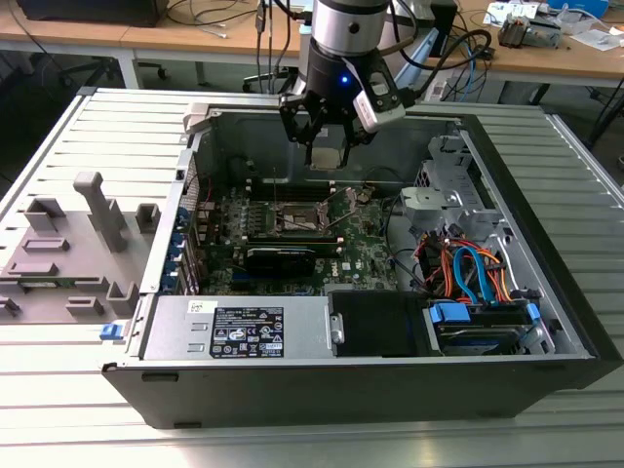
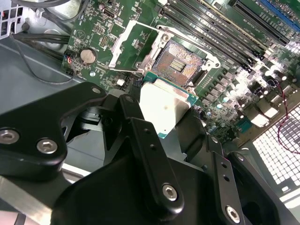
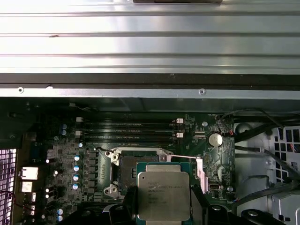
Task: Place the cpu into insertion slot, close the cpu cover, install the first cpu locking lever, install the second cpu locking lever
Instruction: 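Place the cpu into insertion slot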
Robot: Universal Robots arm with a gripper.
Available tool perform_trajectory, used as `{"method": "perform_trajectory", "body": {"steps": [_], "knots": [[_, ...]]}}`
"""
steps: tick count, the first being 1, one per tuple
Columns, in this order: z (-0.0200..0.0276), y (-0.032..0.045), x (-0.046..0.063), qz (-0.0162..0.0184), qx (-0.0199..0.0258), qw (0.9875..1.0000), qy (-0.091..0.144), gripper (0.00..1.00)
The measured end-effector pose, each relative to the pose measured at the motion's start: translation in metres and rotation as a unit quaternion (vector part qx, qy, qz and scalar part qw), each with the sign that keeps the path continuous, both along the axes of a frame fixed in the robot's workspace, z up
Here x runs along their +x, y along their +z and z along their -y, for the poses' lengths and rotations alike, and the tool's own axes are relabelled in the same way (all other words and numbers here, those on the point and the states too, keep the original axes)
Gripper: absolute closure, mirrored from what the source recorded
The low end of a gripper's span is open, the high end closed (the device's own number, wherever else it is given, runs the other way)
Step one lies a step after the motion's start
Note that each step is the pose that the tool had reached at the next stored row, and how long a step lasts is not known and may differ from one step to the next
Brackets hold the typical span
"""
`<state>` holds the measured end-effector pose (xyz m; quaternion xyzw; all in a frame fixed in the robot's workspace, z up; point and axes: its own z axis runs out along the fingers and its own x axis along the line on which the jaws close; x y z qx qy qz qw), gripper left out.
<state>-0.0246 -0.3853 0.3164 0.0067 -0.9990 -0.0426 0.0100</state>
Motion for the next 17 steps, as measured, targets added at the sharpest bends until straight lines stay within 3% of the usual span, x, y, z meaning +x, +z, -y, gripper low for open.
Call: {"method": "perform_trajectory", "body": {"steps": [17], "knots": [[0.0015,-0.0038,0.0000,0.0000,0.0000,1.0000,0.000,0.45]]}}
